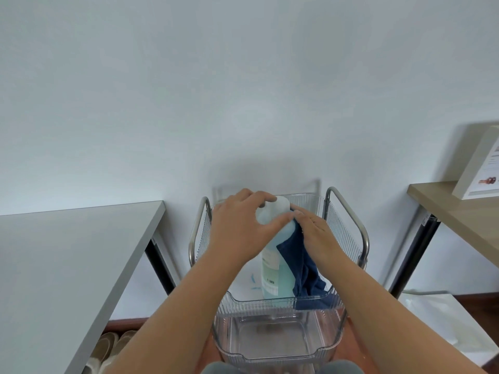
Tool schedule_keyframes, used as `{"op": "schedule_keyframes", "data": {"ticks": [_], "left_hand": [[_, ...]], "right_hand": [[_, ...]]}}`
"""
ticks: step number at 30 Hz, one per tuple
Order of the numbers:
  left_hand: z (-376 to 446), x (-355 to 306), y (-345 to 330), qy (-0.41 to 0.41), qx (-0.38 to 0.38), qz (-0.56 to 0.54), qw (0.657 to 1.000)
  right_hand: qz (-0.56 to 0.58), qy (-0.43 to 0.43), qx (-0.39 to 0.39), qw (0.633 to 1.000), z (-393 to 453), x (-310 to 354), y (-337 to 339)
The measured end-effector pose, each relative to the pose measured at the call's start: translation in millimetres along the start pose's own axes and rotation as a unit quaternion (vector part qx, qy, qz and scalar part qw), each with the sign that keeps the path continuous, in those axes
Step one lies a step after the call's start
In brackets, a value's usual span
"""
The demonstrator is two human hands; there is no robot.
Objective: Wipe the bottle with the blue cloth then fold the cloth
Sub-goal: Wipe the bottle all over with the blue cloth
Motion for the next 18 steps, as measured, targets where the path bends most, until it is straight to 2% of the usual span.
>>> {"op": "schedule_keyframes", "data": {"ticks": [2,4,7,9,11,15,18], "left_hand": [[0,-8,-3,-0.003,-0.018,0.054,0.998],[4,-11,-7,0.003,-0.018,0.053,0.998],[10,0,-12,0.013,0.045,-0.043,0.998],[13,13,-13,0.022,0.112,-0.133,0.984],[15,22,-7,0.017,0.135,-0.176,0.975],[11,25,1,0.076,0.028,-0.202,0.976],[2,6,-5,0.059,-0.012,-0.074,0.995]], "right_hand": [[-0.005,0.002,-0.001,1.0,-1,0,1],[-0.012,0.0,-0.003,1.0,-1,0,2],[-0.027,0.003,-0.001,1.0,-1,-1,3],[-0.029,0.001,-0.001,1.0,0,0,3],[-0.029,-0.002,-0.001,1.0,0,-1,2],[-0.033,0.001,-0.009,0.999,1,0,1],[-0.04,0.003,-0.007,0.999,2,-4,1]]}}
Point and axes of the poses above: each hand's wrist, its own z-axis towards the middle knuckle, its own y-axis out of the back of the hand, x = y × z, the point moved 4 cm from there along z, towards the middle knuckle, and after that the axes turned 11 degrees about -x, right-handed, at the moved point
